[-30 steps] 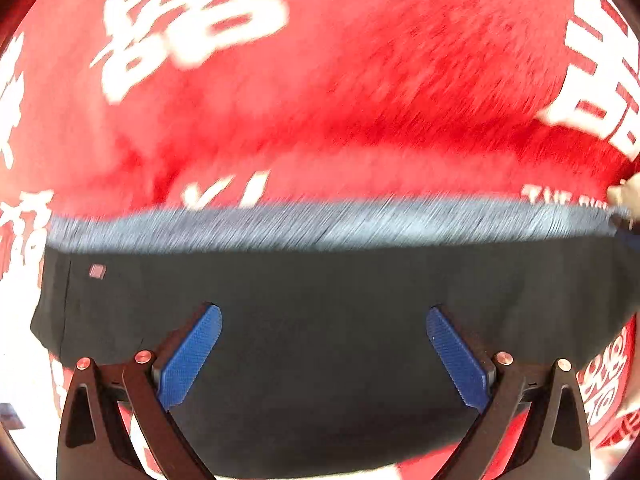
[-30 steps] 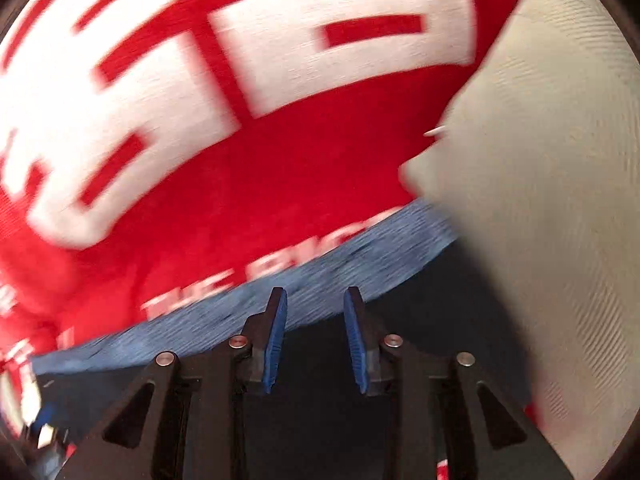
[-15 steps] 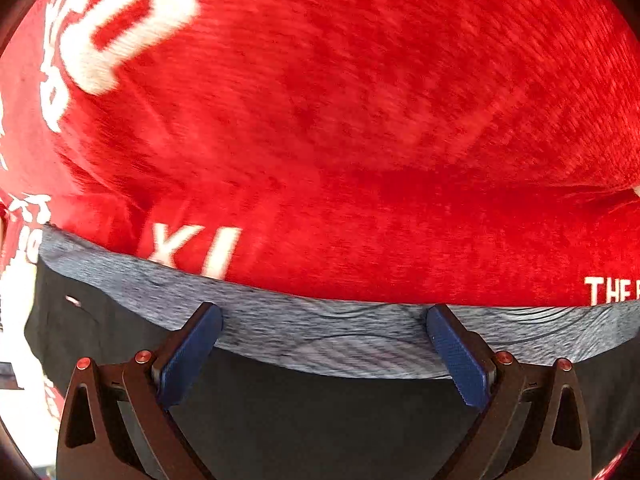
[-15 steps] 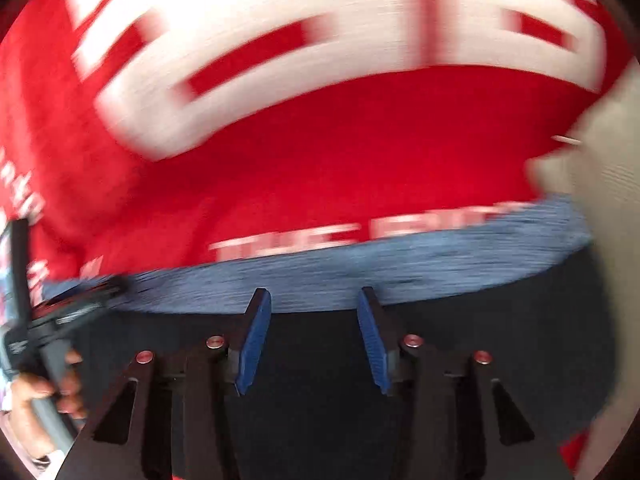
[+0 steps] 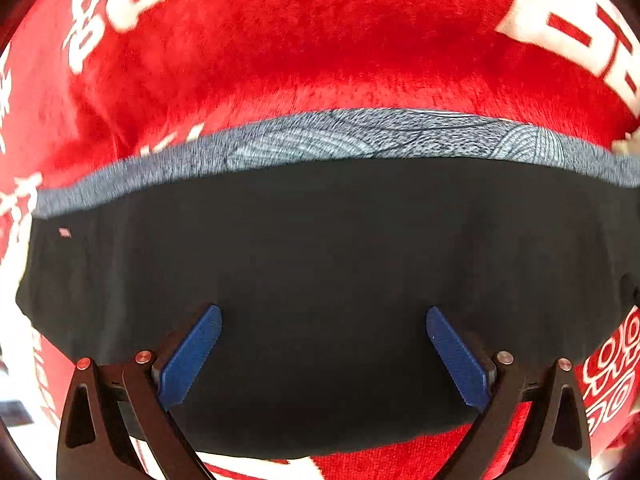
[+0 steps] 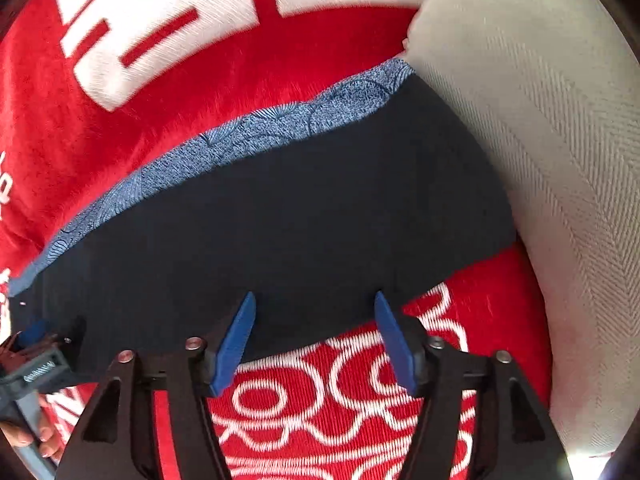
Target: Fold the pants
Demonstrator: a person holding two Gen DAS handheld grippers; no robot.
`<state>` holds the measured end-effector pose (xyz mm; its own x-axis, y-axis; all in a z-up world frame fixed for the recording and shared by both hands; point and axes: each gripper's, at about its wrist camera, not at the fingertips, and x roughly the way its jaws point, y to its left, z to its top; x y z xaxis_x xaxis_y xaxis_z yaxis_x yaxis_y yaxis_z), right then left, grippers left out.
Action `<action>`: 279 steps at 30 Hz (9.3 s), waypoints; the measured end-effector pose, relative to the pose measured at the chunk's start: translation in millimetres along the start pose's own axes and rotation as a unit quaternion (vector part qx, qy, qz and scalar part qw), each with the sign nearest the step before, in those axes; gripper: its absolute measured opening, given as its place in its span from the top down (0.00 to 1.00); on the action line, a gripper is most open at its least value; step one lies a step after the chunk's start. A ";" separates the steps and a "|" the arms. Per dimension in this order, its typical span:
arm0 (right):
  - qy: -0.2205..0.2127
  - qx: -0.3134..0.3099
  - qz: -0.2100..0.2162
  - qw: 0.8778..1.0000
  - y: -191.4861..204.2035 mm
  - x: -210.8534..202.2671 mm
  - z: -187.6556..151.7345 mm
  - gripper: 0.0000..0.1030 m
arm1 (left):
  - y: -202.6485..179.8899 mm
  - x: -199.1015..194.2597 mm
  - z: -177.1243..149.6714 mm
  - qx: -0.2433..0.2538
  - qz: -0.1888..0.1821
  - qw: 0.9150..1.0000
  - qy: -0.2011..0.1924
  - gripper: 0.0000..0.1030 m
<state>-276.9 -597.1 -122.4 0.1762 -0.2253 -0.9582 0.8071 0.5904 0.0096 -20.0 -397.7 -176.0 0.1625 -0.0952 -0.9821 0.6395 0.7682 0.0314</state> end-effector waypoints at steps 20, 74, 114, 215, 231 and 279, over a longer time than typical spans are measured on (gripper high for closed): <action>0.035 0.201 0.202 0.958 20.1 -30.0 -33.6 0.16 | 14.7 22.1 -5.0 0.023 -0.032 0.999 -0.018 0.00; -0.066 0.392 0.317 0.861 -60.7 46.9 -8.2 0.64 | -112.9 -29.4 20.5 0.080 -0.053 0.995 -0.039 0.24; -0.064 -0.272 -0.035 0.960 308.1 -13.6 -56.5 0.80 | 167.4 -59.4 -48.9 -0.061 -0.083 0.993 -0.049 0.15; 0.070 -0.028 0.197 0.977 170.0 9.0 -2.0 0.58 | 106.7 -16.9 37.7 -0.012 -0.210 0.978 -0.001 0.77; 0.034 -0.227 0.213 0.950 296.0 -25.1 -52.0 0.39 | 170.8 -32.1 -5.1 -0.046 -0.126 0.991 0.010 0.89; 0.103 -0.080 0.123 0.984 167.4 -19.9 -32.3 0.23 | 98.9 -25.2 -18.4 -0.061 -0.050 0.996 0.042 0.04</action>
<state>-163.5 -468.7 -111.0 0.2250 0.0920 -0.9700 0.6526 0.7251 0.2201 25.4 -307.7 -151.6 0.0355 -0.1262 -0.9914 0.5516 0.8297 -0.0859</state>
